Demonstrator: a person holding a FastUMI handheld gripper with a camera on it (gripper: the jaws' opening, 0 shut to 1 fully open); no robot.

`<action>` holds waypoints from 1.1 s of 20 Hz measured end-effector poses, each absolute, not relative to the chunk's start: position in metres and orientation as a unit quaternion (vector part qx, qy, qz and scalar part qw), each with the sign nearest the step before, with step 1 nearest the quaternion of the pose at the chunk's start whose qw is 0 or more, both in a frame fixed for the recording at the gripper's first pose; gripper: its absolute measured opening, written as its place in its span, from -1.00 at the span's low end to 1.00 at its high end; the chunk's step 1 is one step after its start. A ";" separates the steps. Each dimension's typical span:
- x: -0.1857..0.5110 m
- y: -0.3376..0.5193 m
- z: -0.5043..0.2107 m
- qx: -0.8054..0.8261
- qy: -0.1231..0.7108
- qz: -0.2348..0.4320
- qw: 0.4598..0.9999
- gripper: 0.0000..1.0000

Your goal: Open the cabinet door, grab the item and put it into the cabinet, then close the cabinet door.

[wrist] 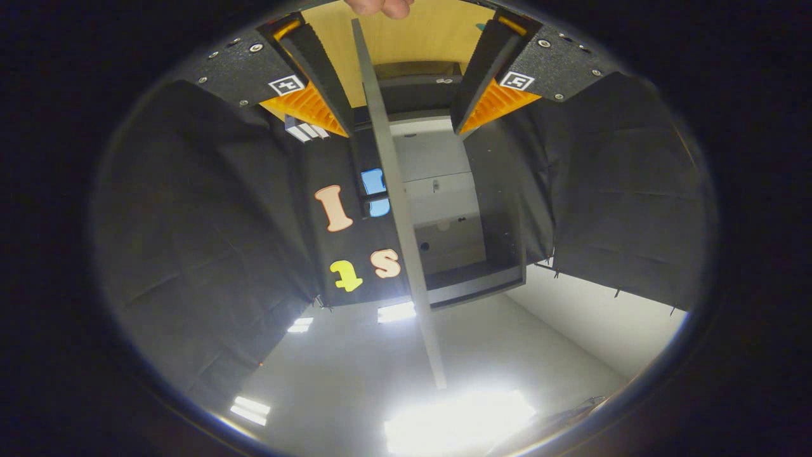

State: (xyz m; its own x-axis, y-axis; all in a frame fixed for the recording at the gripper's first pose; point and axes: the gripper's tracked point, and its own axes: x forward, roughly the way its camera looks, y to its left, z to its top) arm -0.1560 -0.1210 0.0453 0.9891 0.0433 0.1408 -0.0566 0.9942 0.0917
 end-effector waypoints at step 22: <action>-0.032 0.161 -0.357 0.021 0.135 0.091 0.986 0.91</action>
